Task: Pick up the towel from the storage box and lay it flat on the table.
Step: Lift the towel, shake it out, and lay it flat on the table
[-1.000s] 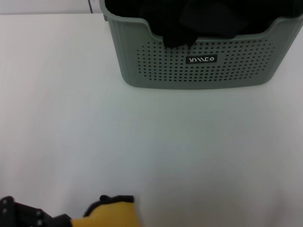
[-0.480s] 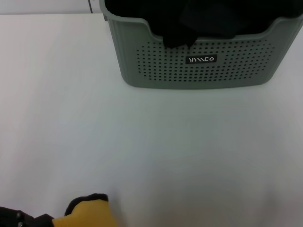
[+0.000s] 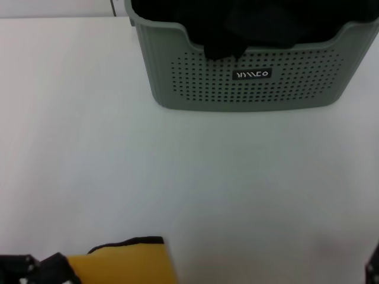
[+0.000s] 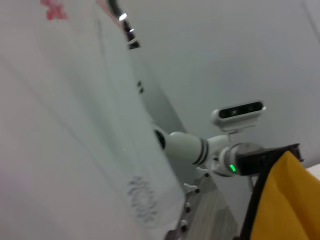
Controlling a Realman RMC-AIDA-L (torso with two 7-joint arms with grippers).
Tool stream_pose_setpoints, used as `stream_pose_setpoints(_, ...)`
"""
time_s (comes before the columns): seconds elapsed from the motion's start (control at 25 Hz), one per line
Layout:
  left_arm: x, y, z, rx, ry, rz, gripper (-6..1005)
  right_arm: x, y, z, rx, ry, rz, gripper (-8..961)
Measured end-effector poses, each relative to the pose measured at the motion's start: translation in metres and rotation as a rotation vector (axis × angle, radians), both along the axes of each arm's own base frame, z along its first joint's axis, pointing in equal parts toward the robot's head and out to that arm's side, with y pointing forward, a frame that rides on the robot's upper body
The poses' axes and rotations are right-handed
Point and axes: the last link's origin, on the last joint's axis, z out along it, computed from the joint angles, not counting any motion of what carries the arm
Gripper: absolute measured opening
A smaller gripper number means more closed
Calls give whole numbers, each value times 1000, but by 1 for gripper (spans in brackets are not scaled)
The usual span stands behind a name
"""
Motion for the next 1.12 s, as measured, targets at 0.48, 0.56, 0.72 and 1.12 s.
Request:
stream_pose_setpoints(0.48,6,84,-49,-138,31,34,20,47,26,7,180,-76,-323,67)
stream_pose_setpoints(0.56,10,106,-60,-149,57,51,20,54,30,2,203,-102,-371,68)
stream_pose_setpoints(0.72,18,141,-83,-173,134,92,21,70,43,-8,277,-173,-478,71)
stream_pose_setpoints(1.12,27,201,-108,-104,295,203,21,99,69,-16,435,-286,-678,79)
